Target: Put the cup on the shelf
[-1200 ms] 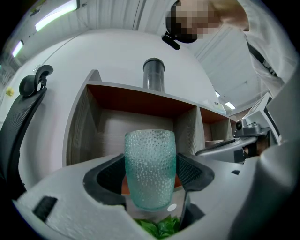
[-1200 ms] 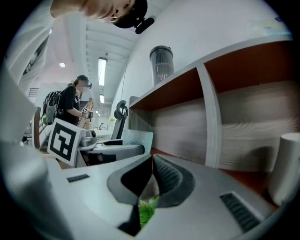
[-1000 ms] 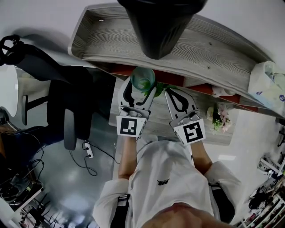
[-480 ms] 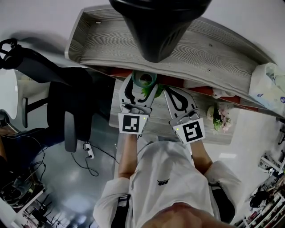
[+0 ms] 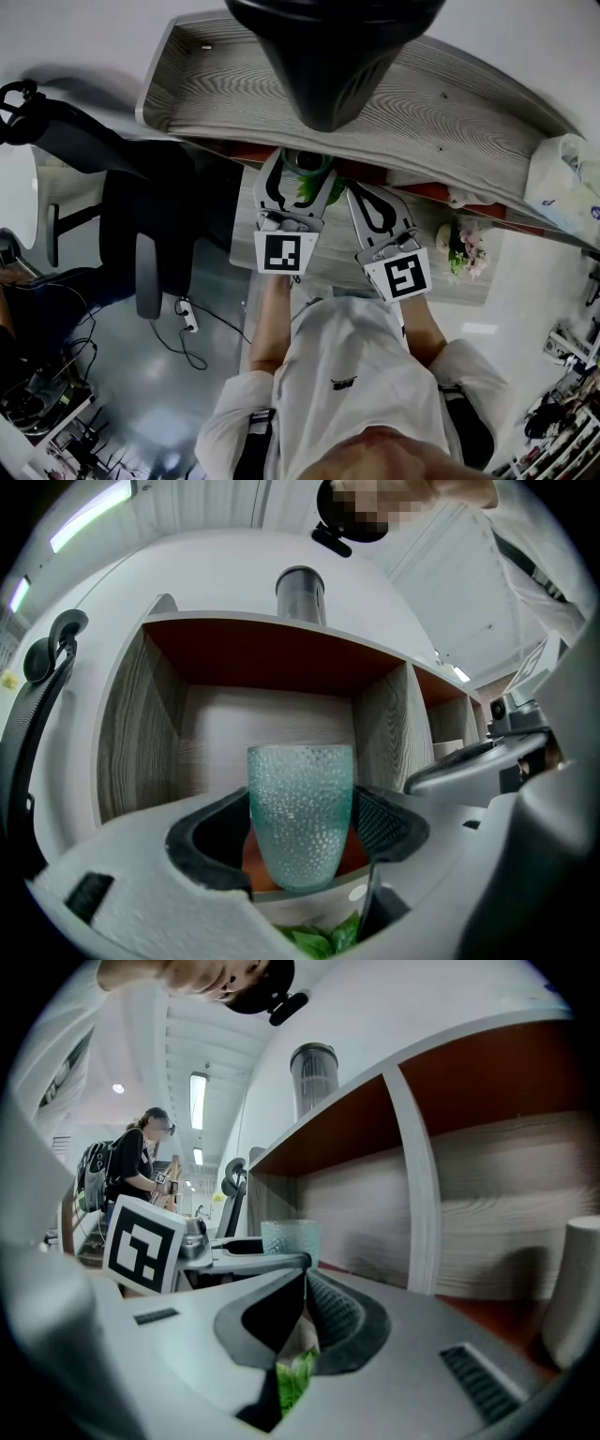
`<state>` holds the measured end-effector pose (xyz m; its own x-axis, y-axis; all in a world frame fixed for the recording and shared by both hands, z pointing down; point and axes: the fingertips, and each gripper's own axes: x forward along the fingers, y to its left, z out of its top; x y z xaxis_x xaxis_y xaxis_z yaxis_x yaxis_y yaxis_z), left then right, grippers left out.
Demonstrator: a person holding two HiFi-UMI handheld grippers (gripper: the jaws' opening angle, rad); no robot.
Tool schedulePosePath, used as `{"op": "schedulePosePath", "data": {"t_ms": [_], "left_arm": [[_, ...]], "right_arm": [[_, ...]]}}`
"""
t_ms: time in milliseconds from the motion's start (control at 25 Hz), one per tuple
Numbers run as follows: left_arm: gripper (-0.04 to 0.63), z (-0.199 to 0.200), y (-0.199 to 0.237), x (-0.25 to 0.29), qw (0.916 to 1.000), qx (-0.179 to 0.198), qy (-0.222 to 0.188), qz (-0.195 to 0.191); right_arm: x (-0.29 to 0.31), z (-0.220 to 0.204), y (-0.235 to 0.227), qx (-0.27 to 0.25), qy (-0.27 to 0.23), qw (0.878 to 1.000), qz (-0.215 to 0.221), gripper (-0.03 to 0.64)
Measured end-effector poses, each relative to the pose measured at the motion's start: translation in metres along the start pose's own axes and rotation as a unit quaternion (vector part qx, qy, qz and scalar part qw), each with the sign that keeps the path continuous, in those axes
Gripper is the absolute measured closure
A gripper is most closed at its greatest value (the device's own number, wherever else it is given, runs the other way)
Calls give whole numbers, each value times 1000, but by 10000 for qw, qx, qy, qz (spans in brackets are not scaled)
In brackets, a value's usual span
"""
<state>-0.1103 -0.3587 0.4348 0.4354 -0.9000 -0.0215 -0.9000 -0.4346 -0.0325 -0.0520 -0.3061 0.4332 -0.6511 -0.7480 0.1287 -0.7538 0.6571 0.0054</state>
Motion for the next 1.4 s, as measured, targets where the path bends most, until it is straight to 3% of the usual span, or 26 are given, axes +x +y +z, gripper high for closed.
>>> {"op": "schedulePosePath", "data": {"t_ms": [640,1040,1400], "left_arm": [[236,-2,-2,14,9999,149,42,67],[233,-3,-1,14,9999,-78,112,87],[233,-8,-1,5,9999,53,127,37]], "right_arm": [[-8,0,-7,34,-18,10000,-24,586],[-12,2,-13,12,-43,10000,-40,586],[-14,6,-11,-9,-97,9999,-41,586]]}}
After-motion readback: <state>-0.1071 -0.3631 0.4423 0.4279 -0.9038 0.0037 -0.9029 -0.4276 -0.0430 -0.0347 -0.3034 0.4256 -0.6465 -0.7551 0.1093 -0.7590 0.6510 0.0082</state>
